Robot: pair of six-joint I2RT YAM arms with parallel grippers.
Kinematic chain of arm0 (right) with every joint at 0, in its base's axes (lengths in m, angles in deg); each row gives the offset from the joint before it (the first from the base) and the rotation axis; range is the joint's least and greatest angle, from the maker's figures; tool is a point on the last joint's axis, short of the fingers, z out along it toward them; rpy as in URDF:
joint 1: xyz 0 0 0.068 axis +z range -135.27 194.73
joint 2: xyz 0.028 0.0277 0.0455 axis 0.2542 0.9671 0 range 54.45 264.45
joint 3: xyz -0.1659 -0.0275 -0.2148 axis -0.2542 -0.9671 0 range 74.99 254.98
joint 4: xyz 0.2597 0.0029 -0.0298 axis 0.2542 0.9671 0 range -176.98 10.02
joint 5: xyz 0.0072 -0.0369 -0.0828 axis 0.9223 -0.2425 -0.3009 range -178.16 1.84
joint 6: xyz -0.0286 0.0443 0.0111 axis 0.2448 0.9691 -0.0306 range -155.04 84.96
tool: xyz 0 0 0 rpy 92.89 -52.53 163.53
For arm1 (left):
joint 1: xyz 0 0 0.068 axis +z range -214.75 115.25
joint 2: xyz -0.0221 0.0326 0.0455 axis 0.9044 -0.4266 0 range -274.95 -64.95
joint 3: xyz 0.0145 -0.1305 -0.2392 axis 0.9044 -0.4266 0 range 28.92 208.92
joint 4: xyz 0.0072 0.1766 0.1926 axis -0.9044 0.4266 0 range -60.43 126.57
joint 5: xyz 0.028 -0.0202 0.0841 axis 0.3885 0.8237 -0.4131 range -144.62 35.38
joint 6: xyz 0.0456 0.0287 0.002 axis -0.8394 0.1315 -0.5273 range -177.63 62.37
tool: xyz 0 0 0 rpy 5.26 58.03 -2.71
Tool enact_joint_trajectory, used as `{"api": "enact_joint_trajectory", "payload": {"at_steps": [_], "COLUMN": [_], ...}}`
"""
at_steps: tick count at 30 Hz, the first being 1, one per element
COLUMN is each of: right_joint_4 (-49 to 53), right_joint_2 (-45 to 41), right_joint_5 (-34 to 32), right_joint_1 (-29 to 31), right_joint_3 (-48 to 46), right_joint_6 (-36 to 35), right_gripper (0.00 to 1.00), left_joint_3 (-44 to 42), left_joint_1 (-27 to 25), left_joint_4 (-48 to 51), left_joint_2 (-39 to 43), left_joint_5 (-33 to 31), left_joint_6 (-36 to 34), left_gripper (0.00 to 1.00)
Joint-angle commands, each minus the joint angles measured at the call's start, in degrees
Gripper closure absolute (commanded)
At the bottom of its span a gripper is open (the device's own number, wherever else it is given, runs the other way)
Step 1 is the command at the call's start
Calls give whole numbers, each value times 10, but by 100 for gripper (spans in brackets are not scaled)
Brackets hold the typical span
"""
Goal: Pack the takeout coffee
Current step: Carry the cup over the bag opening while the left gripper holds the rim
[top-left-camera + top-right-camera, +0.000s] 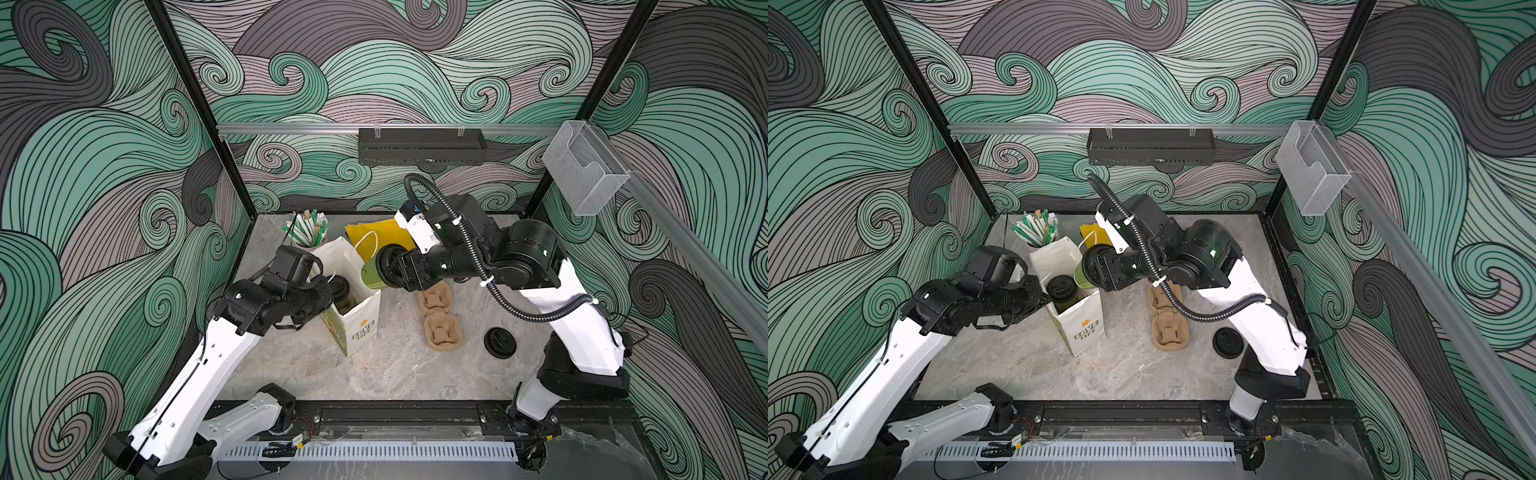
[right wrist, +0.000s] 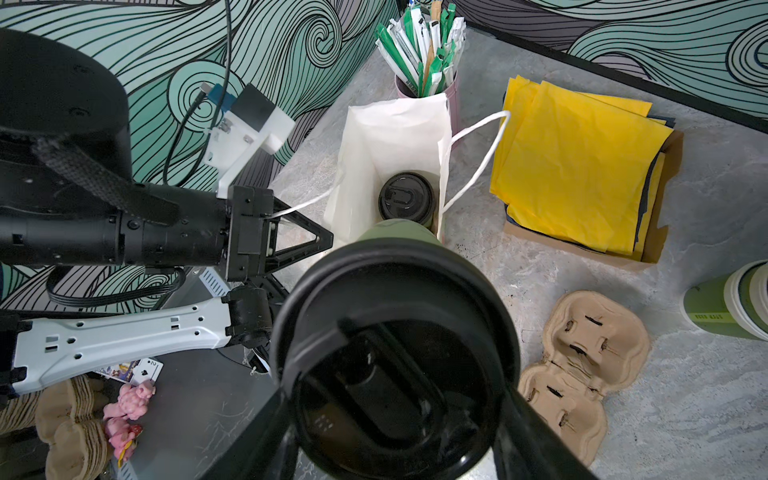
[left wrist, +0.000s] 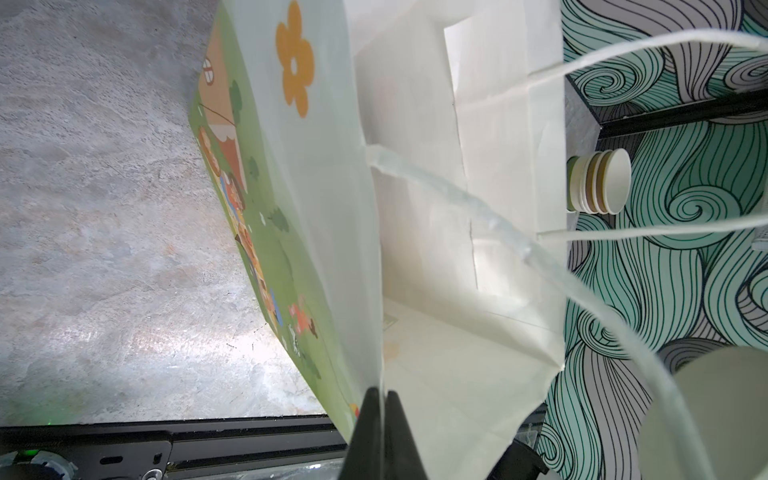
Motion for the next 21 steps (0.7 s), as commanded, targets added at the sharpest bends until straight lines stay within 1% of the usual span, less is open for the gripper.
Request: {"api": "enact_joint_trajectory", "payload": {"at_steps": [1,8,21], "right_joint_4": [-9,-18,-17], "right_joint_2": [-16,-40,-76], "right_joint_5": [-10,-14,-32], "right_joint_1": [0,0,1], "right_joint_3": [-10,-38,-74], "right_joint_6": [0,5,10], "right_gripper": [37,37,37], "left_joint_3": [6,-6,-36], "left_joint_1": [-18,-70,-198], "left_joint_4": [-15,-69,-121], "left_joint_2": [4,10,22], "left_joint_5": [-2,-21,-129], "left_joint_6": [38,105,205], "left_gripper": [96,97,98]}}
